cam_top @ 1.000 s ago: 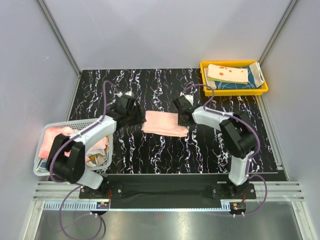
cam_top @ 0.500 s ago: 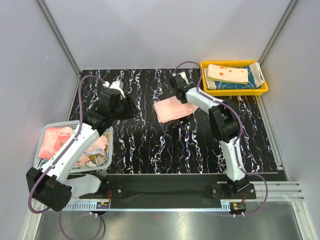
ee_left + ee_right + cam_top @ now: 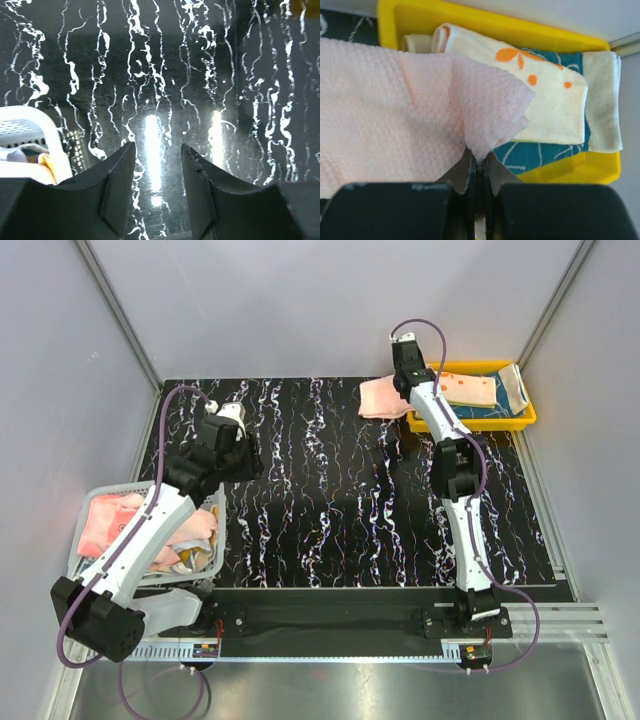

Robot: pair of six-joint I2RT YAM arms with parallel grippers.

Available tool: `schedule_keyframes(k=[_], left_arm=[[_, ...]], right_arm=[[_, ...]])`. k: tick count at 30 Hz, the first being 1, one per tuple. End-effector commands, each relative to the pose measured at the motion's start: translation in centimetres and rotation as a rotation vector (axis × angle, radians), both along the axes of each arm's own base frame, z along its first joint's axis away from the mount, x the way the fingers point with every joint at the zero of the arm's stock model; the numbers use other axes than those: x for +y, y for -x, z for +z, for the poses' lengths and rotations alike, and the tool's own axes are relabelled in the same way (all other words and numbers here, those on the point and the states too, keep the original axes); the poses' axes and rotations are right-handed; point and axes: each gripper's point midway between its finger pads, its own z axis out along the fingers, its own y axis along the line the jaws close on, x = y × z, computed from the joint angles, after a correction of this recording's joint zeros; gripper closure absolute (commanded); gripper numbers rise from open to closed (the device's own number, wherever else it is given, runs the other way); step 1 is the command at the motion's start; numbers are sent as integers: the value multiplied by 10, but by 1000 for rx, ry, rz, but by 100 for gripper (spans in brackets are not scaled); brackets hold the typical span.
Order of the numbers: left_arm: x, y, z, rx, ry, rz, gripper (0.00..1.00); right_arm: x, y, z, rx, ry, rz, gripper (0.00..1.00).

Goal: Fold and stack the towels
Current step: Neatly place the folded towel into the bin

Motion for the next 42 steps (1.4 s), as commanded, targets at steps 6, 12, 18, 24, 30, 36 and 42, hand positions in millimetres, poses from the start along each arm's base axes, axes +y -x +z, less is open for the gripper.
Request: schedule_keyframes(k=[6, 12, 18, 24, 30, 36, 42], left_arm=[[14, -14, -16, 5, -71, 10, 55], [14, -12, -22, 23, -75, 11, 55], [14, -12, -23, 25, -75, 12, 55], [12, -13, -27, 40, -65, 2, 55], [13, -13, -29, 47, -63, 3, 55], [12, -13, -32, 60, -56, -3, 55], [11, -14, -34, 68, -47, -9, 55]], right_arm=[[-50, -45, 30, -182, 91, -22, 100], [-67, -60, 40, -241, 104, -2, 100], [-87, -62, 54, -251, 152, 6, 100], [-102, -58, 60, -236, 196, -1, 100], [-114, -57, 70, -246, 217, -13, 100], [-128, -55, 80, -253, 219, -22, 100], [-145, -49, 85, -260, 184, -32, 100]])
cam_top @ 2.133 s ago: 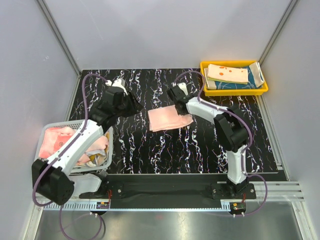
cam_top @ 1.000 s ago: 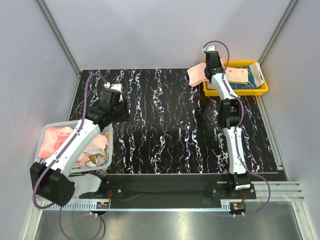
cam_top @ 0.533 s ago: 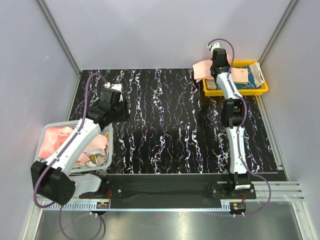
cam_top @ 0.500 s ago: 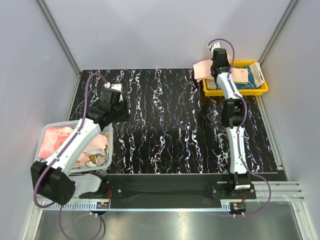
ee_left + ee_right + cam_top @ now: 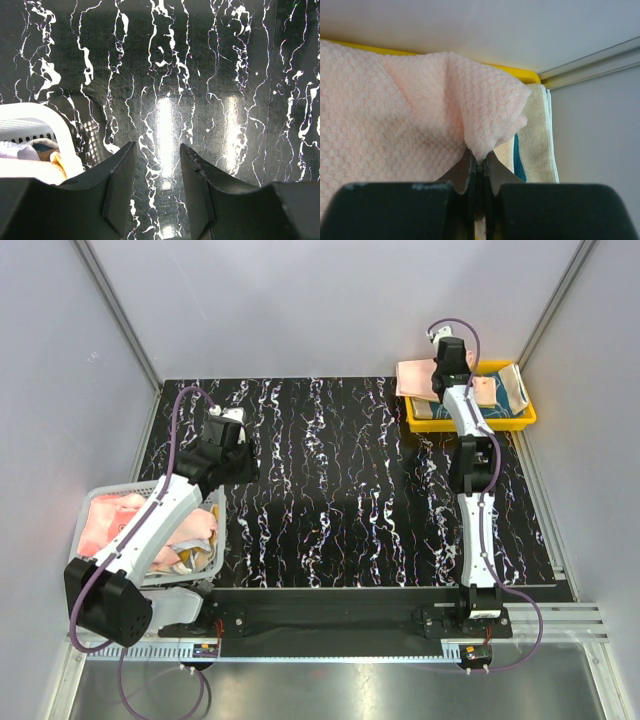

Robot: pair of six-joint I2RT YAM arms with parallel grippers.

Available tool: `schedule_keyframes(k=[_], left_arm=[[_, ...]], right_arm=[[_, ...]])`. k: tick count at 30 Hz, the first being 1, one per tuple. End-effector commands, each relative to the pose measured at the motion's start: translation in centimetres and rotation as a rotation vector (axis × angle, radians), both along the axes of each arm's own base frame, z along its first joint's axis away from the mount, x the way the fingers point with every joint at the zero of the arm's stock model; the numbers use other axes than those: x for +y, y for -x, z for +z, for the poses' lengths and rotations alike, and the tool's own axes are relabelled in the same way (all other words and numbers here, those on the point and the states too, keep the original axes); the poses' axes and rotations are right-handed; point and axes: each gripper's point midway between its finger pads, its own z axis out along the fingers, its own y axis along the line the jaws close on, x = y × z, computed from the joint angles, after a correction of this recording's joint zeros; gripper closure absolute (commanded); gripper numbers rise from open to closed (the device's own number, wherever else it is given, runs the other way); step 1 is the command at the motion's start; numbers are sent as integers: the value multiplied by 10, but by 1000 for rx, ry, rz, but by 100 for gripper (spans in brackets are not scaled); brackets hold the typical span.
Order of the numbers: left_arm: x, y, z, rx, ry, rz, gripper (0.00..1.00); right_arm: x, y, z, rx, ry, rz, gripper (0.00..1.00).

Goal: Fold and stack the towels
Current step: Neatly place the folded towel into the bin

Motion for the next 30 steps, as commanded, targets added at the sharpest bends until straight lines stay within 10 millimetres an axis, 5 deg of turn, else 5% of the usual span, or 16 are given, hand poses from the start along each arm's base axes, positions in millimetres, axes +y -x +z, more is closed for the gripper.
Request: schedule_keyframes(k=[1, 2, 5, 15, 19, 20, 21, 25, 30], left_arm=[[-4, -6, 2, -22, 18, -25, 55], [-5, -7, 2, -23, 20, -26, 55], [-5, -6, -1, -16, 18, -27, 55], [-5, -8, -2, -7, 23, -28, 55], [-4, -9, -2, -6, 27, -24, 55], [-4, -8, -2, -5, 30, -27, 54], [-4, -8, -1, -6, 32, -25, 54], [-3, -8, 1, -17, 34, -26, 54], [-3, -7, 7, -33, 44, -25, 54]], right_arm=[[-14, 2, 72, -144, -30, 0, 100], [-31, 4, 69, -140, -37, -19, 100], [-40, 5, 59, -131, -60, -27, 100], [-51, 4, 34, -129, -154, -46, 88], [-47, 5, 34, -140, -204, -52, 50], [-47, 6, 34, -142, -215, -56, 20], [-46, 6, 39, -158, -235, -62, 1], [-42, 12, 53, -182, -293, -76, 0], [-27, 31, 93, -236, -438, -90, 0]])
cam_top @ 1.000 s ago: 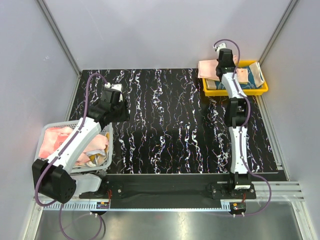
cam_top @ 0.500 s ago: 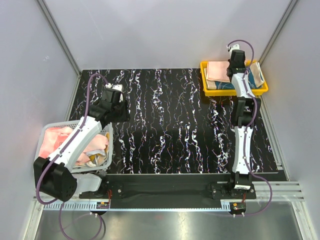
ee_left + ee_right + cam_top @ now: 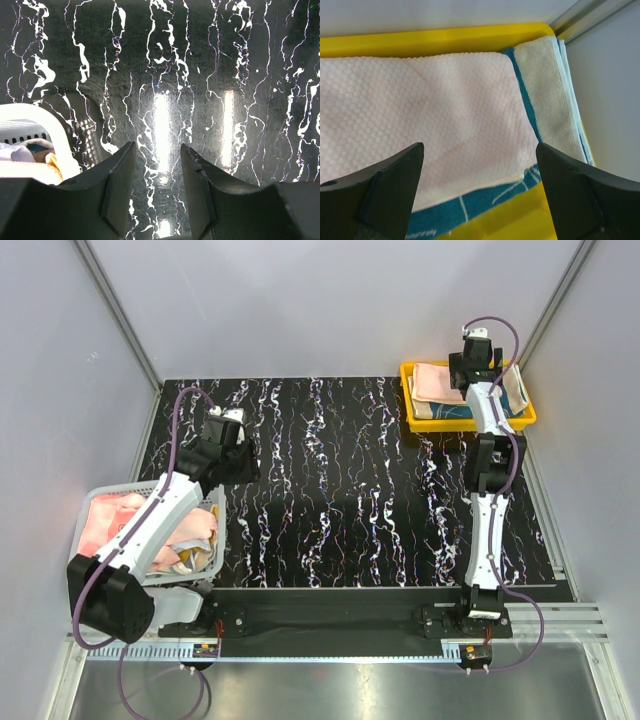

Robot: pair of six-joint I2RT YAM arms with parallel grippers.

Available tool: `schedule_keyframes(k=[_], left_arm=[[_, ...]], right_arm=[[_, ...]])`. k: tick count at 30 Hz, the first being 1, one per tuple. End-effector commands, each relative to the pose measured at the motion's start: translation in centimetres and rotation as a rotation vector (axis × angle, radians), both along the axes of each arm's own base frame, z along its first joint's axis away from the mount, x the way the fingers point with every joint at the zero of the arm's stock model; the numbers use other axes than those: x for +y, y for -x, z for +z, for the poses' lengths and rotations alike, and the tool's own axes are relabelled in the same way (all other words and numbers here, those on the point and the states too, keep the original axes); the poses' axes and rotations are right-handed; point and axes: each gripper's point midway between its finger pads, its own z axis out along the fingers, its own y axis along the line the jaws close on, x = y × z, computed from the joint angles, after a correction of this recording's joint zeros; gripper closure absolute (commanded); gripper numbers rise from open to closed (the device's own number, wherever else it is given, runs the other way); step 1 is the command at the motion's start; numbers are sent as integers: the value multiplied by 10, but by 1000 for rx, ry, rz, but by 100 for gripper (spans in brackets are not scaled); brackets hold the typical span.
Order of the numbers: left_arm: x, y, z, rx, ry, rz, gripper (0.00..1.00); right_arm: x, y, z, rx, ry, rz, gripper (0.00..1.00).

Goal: Fold and stack the towels
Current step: Neatly place the folded towel into the bin

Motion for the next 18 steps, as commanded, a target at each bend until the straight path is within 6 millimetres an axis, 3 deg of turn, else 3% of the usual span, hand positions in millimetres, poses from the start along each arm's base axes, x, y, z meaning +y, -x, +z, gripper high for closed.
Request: schedule_keyframes(k=[1, 3, 4, 5, 6, 7, 8, 9, 10, 11, 12, 13, 14, 15, 16, 18], left_arm=[[-3, -5, 18, -73, 30, -21, 54], [-3, -4, 22, -88, 34, -22, 54], [-1, -4, 24, -93, 36, -16, 54], [0, -3, 28, -107, 38, -14, 54], [0, -3, 31, -116, 42, -12, 54], [0, -3, 33, -123, 43, -11, 53], [2, -2, 37, -134, 47, -5, 53], [3, -2, 38, -138, 50, 0, 53], [2, -2, 40, -143, 54, 3, 53], [3, -2, 41, -149, 56, 6, 53], [3, -1, 45, -159, 59, 7, 53], [4, -1, 46, -164, 60, 12, 53], [6, -1, 48, -172, 59, 19, 53], [7, 1, 51, -182, 59, 23, 52], [9, 1, 53, -189, 57, 31, 52], [11, 3, 57, -206, 60, 38, 52]], right_arm=[[22, 15, 117, -208, -157, 4, 0], [36, 28, 136, -237, -245, 2, 0], [46, 34, 125, -207, -289, 28, 0], [55, 43, 147, -236, -320, 51, 0], [71, 48, 152, -251, -384, 63, 0], [84, 53, 154, -250, -421, 96, 0], [94, 62, 137, -209, -443, 95, 0], [103, 72, 157, -247, -466, 104, 0], [126, 81, 138, -198, -487, 125, 0], [138, 88, 139, -194, -509, 142, 0], [151, 98, 154, -219, -533, 165, 0], [174, 110, 136, -172, -547, 184, 0], [190, 121, 148, -187, -566, 218, 0], [203, 128, 147, -184, -568, 241, 0], [222, 143, 128, -144, -546, 232, 0], [244, 162, 134, -158, -611, 267, 0]])
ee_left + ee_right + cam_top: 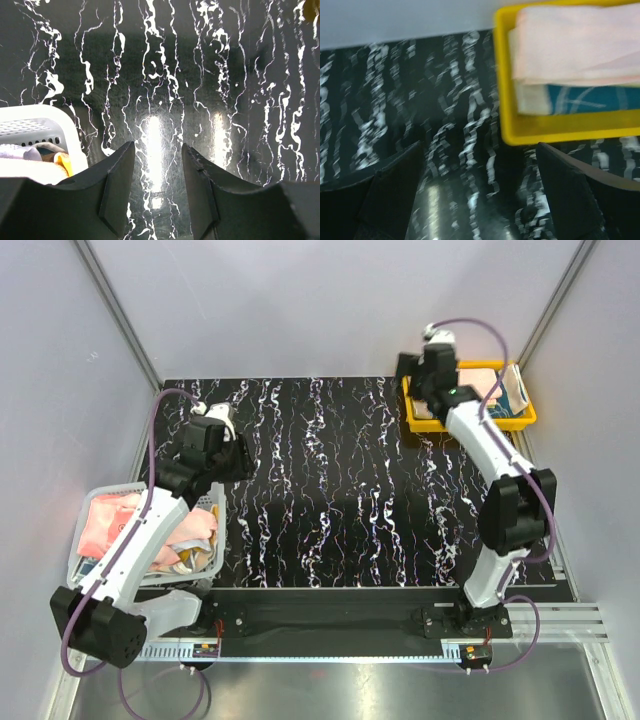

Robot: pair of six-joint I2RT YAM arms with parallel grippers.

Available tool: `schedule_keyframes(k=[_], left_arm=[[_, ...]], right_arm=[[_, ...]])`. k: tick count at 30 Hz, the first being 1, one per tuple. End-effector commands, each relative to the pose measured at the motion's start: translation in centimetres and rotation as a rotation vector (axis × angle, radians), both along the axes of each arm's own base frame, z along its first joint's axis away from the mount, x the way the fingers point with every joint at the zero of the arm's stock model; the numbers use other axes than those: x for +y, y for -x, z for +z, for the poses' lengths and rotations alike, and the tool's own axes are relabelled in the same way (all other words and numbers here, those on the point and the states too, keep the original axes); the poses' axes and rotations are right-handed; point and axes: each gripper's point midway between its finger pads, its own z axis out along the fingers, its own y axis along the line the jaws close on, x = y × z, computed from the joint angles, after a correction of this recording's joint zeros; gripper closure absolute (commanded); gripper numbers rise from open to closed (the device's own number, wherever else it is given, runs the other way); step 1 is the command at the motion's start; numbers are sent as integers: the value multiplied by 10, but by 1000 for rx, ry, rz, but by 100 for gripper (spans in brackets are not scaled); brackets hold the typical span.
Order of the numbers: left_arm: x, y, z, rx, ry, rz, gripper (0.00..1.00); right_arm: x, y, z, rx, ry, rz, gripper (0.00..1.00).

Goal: Fold and stack the towels
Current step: Neatly place the folded towel into the bin

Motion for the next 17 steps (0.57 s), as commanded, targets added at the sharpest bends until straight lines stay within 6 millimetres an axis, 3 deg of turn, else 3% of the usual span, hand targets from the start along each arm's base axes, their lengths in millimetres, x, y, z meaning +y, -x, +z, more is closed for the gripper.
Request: schedule_keyframes(k=[1, 3, 4, 6, 7, 8, 10, 11, 13, 17], left_arm=[[6, -3, 18, -79, 14, 28, 52], [8, -1, 21, -88, 11, 35, 52], [9, 0, 23, -96, 13, 37, 51], [9, 2, 23, -100, 19, 38, 51], [8, 3, 23, -100, 24, 35, 51], [7, 3, 24, -102, 29, 32, 51], [6, 3, 25, -102, 34, 32, 51], [6, 3, 25, -104, 35, 34, 51], [7, 3, 25, -104, 34, 37, 50], [8, 3, 24, -100, 28, 40, 50]], right_arm=[[47, 37, -18, 29, -118, 60, 1], [76, 61, -14, 20, -150, 114, 0], [76, 75, -33, 55, -132, 95, 0], [90, 96, -28, 45, -193, 118, 0], [93, 112, -51, 100, -216, 151, 0], [91, 120, -40, 68, -256, 141, 0], [80, 136, -57, 92, -245, 112, 0], [73, 143, -49, 72, -236, 96, 0], [59, 152, -55, 76, -208, 46, 0], [53, 159, -36, 34, -200, 46, 0]])
